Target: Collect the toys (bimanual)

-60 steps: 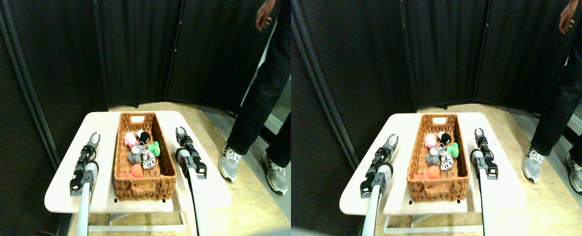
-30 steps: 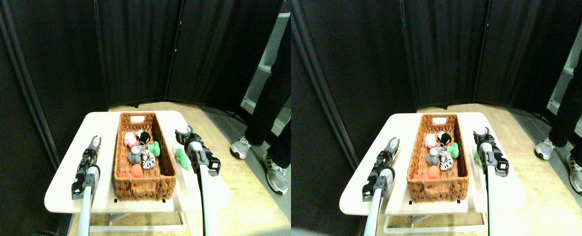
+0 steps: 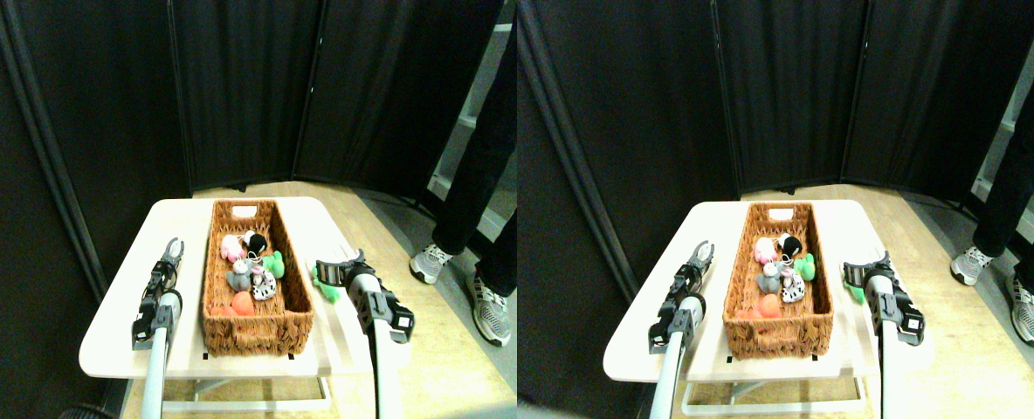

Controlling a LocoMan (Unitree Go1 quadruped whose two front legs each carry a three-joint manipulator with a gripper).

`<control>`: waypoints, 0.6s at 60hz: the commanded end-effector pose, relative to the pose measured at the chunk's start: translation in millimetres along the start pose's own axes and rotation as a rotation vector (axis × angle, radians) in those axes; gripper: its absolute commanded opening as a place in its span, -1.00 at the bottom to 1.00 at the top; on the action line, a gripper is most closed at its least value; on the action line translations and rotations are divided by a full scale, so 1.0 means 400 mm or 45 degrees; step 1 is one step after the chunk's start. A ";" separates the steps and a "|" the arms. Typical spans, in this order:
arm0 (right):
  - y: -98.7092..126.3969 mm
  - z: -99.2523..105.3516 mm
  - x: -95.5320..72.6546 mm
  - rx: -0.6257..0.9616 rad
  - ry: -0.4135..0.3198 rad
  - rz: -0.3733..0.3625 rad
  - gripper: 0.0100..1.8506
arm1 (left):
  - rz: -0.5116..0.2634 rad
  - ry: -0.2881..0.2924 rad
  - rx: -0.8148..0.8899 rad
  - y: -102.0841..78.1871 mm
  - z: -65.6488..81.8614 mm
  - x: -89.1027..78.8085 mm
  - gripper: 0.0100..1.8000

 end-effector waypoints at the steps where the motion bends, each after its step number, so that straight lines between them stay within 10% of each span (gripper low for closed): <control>1: -0.009 -0.003 0.009 -0.012 0.016 0.016 -0.05 | -0.042 -0.013 -0.016 -0.023 0.000 0.004 -1.00; 19: -0.107 -0.008 0.052 0.159 -0.081 -0.005 -0.49 | -0.049 -0.017 -0.021 -0.027 0.004 -0.002 -1.00; 36: -0.143 0.001 0.069 0.196 -0.145 -0.039 -0.52 | -0.055 -0.010 0.001 -0.033 0.011 0.002 -1.00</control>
